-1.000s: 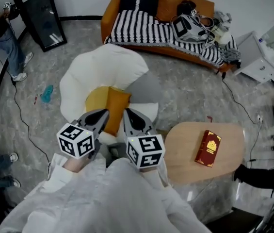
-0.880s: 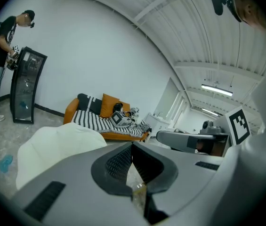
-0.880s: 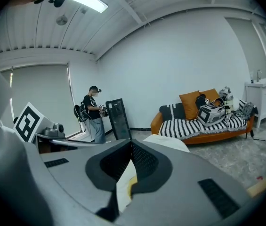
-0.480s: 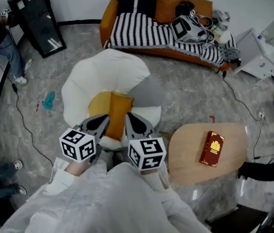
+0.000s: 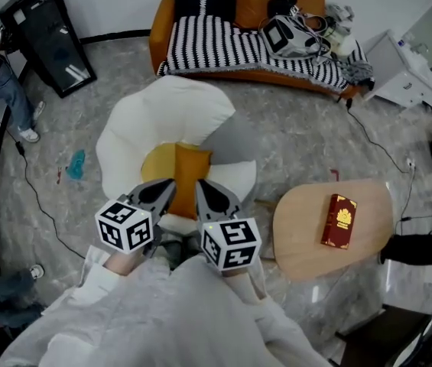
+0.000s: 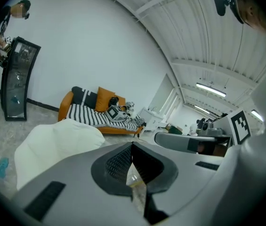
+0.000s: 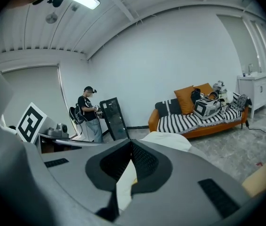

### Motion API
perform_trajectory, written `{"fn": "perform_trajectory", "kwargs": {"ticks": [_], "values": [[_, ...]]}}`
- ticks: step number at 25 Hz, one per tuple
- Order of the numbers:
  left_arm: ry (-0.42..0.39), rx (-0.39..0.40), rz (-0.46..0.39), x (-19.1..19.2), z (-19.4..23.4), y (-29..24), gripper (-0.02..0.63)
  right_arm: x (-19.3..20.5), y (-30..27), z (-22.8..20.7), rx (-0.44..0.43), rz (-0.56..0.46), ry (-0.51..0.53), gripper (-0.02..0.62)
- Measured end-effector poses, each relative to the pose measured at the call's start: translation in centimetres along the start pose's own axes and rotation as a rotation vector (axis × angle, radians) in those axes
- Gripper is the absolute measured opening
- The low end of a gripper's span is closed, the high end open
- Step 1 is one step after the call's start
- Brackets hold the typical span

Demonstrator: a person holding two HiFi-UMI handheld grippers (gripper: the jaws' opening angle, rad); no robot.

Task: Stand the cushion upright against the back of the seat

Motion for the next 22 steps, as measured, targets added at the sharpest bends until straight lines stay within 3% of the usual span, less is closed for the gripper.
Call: {"fn": "perform_trajectory", "kwargs": {"ticks": [13,22], "values": [[-0.004,0.051,0.036,1.4,2.2,0.7,0.006,1.9,-0.5,1.4,0.051,-0.002,-0.020,0.012],[0.023,0.081,0.045,1.4,1.8,-0.7,0.006,1.7,-0.4,-0.2,0.051,0.019,-0.033,0.012]]}}
Point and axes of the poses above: the fingertips, and each gripper's own axes: y backward along the fingers, z to its left, x out of its underside, the point moved 7 cm from there along y, backward along the fingers, and after that the axes turned 4 degrees about -y, right-handed, at the moved point
